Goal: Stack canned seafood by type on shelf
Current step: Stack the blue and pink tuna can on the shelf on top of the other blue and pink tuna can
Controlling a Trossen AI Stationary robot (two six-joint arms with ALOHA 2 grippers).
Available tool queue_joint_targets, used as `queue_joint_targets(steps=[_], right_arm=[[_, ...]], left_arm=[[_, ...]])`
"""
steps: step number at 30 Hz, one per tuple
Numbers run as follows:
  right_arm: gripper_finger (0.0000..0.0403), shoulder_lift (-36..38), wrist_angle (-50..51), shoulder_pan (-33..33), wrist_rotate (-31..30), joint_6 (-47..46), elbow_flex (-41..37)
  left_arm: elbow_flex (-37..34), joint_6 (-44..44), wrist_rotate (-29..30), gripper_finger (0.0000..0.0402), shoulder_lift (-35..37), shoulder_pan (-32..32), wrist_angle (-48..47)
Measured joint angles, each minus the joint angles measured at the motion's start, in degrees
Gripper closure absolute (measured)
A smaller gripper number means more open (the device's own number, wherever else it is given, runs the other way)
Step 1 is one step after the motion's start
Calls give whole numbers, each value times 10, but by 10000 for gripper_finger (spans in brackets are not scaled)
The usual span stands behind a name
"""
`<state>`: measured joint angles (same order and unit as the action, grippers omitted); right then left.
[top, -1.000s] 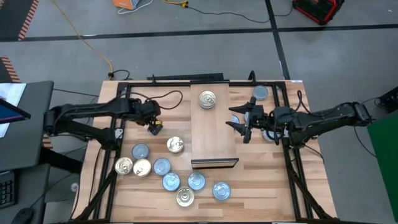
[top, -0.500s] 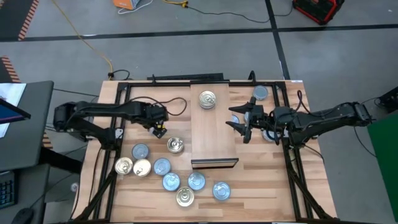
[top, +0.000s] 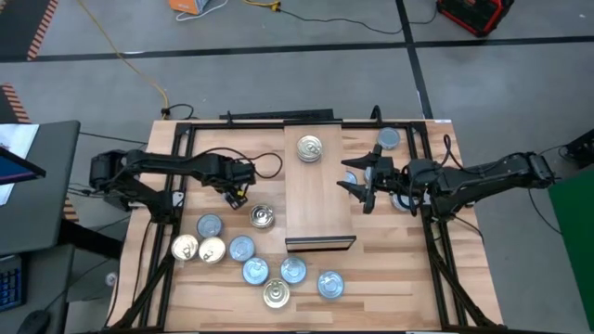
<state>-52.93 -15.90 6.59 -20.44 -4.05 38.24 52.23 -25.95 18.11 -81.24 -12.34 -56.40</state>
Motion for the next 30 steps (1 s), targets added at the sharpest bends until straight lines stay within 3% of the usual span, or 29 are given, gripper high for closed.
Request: queue_joint_targets(steps=[5, 11, 18, 22, 30], right_arm=[[85, 0, 0, 0, 0, 0, 0], [85, 0, 1, 0, 0, 0, 0], [85, 0, 2, 0, 0, 0, 0], [85, 0, 12, 0, 0, 0, 0], [85, 0, 22, 0, 0, 0, 0]], left_arm=[[0, 19, 4, 209, 11, 0, -1], [36, 76, 7, 209, 21, 0, -53], [189, 145, 109, 209, 22, 10, -117], [252, 269, 156, 209, 22, 28, -37], [261, 593, 148, 199, 21, 67, 235]])
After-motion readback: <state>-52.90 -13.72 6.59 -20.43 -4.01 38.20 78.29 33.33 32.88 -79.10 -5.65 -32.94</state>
